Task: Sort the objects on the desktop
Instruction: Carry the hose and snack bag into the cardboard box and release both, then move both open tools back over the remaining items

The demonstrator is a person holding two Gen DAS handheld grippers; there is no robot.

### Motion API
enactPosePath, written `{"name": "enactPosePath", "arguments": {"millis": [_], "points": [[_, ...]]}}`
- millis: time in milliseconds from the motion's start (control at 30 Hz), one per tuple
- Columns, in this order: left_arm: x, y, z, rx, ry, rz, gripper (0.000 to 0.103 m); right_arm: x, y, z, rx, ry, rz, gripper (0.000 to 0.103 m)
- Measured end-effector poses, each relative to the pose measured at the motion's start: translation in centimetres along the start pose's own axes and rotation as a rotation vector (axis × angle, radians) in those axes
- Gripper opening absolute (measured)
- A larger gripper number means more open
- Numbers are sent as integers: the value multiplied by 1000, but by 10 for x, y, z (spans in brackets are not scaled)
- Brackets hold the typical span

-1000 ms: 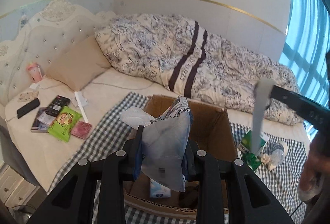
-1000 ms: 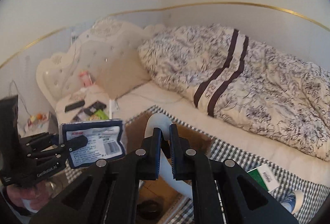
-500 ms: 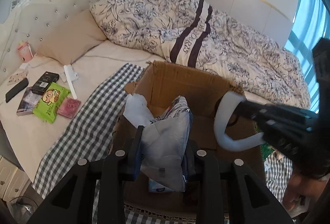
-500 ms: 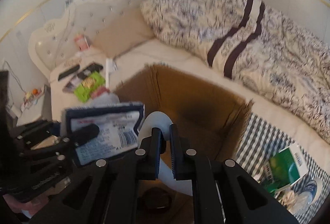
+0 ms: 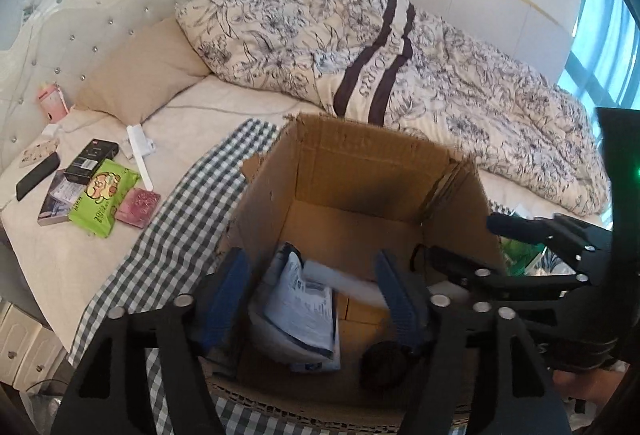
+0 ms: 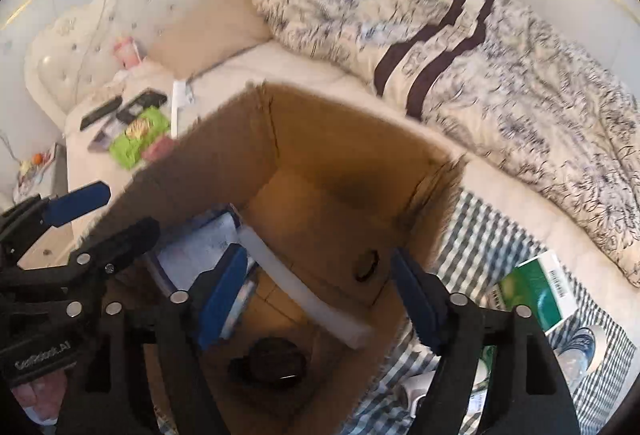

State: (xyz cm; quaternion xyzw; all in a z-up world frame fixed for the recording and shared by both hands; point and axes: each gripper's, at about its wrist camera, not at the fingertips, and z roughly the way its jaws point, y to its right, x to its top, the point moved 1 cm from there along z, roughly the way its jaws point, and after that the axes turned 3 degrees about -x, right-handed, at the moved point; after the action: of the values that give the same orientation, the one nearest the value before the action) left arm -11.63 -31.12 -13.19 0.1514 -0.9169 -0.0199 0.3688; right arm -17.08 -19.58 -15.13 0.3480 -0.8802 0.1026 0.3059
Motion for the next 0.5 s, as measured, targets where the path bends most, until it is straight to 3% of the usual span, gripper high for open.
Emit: {"name": "enactPosePath", "arguments": {"millis": [200, 500], "points": [[11, 10, -28, -13, 67, 8, 76, 2, 20, -48, -80, 141, 42, 82], [21, 43, -72, -33, 146, 38, 80, -7, 61, -113, -82, 274, 145, 87]]}}
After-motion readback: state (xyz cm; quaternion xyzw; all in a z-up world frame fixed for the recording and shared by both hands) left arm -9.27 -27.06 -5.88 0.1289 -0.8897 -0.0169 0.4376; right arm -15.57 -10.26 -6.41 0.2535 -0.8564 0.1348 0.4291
